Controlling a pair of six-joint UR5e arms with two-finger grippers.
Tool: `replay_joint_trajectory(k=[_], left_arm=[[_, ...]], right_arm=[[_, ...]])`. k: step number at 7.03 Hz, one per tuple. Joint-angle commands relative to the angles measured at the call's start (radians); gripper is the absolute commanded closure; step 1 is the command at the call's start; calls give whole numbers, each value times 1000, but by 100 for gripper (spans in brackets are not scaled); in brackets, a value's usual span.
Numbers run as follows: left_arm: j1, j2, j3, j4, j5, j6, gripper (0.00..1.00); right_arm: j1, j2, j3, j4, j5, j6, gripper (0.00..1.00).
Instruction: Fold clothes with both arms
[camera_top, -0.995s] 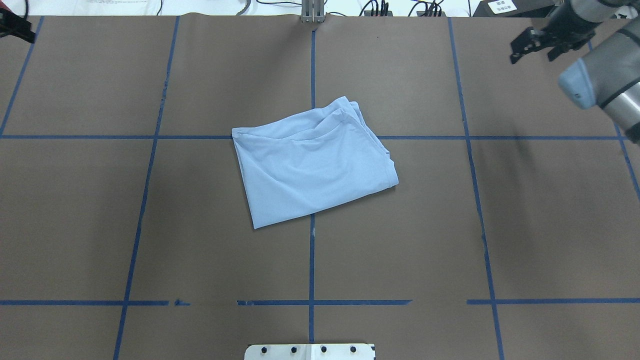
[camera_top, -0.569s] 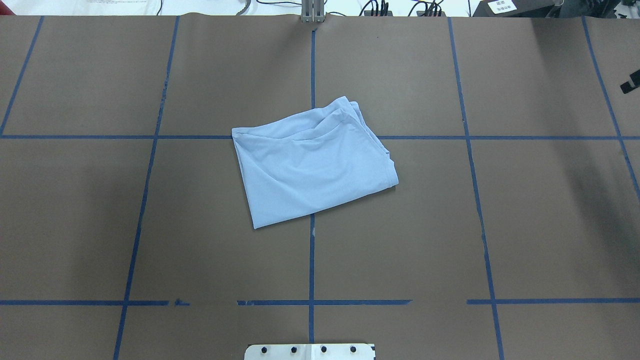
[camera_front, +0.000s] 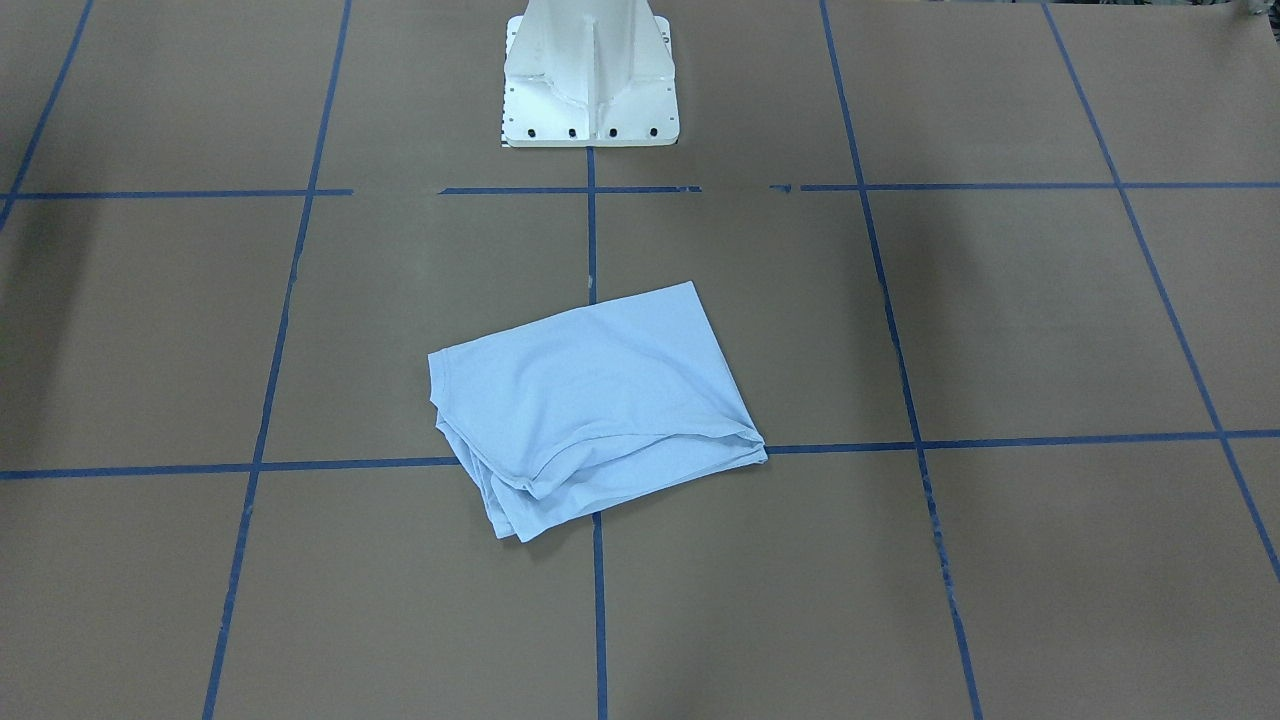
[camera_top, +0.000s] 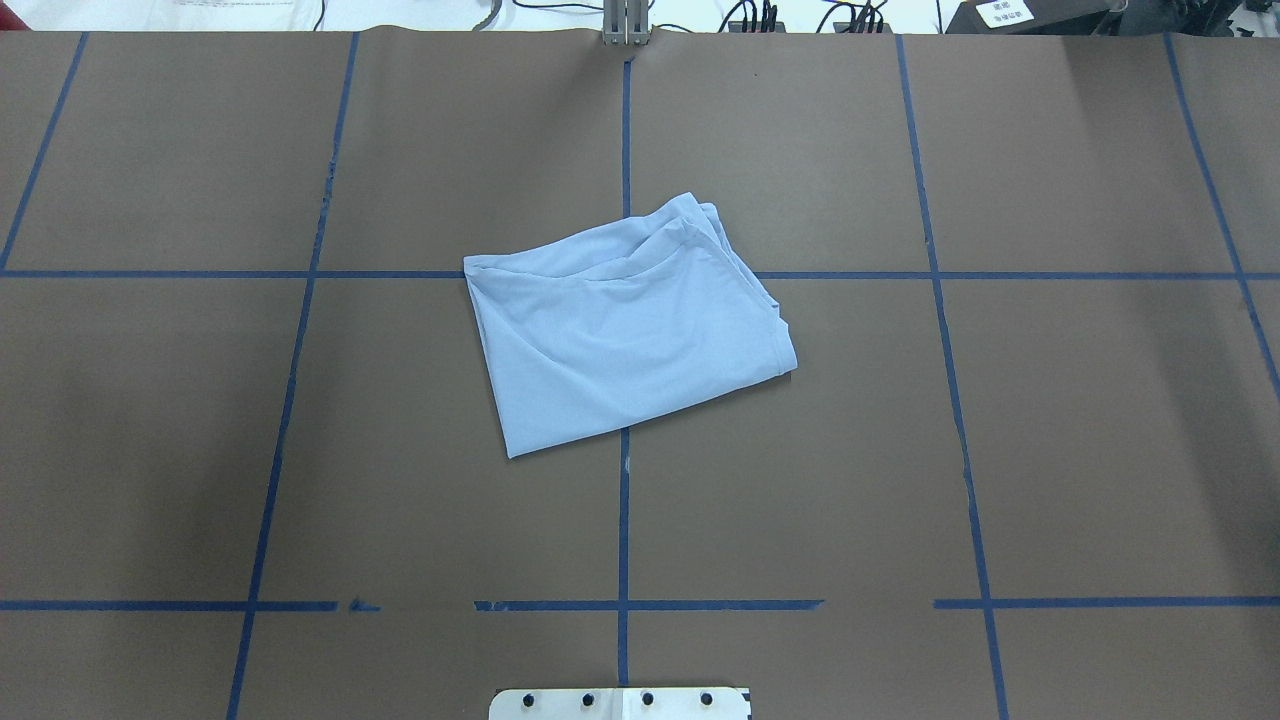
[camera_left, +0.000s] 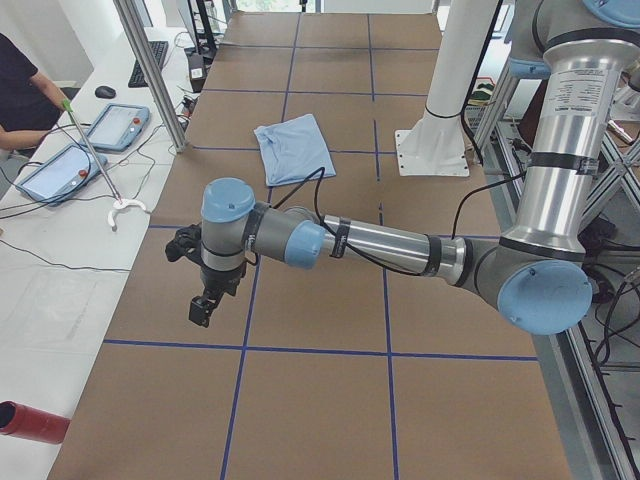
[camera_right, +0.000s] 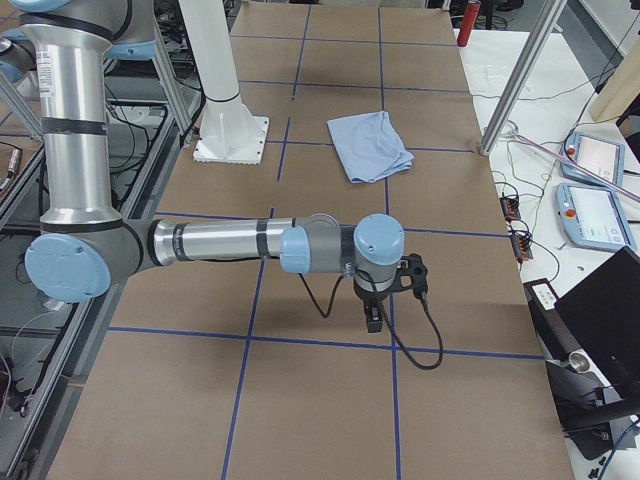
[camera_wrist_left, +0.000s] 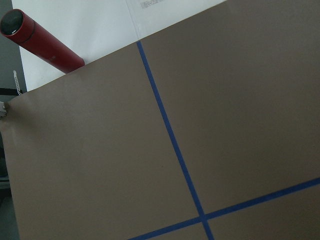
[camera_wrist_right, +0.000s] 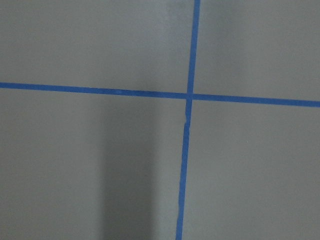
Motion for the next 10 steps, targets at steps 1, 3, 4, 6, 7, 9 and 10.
replay_joint_trajectory(k=[1, 3, 4, 6, 7, 9, 10], left_arm=[[4, 16, 43, -46, -6, -9, 0], [5, 6, 13, 155, -38, -44, 0], [7, 13, 17, 164, -76, -47, 0], [7, 13, -44, 258, -76, -46, 0], [7, 27, -59, 275, -76, -41, 0], [8, 59, -66, 267, -69, -37, 0], [8, 59, -63, 266, -69, -37, 0]], right_arm=[[2, -28, -18, -18, -52, -5, 0], [2, -26, -38, -18, -44, 9, 0], [2, -25, -60, -18, -48, 9, 0], [2, -14, -59, -15, -48, 12, 0], [-2, 3, -66, -17, -48, 11, 0], [-30, 7, -80, 33, -49, 12, 0], [-34, 7, -133, 136, -46, 78, 0]])
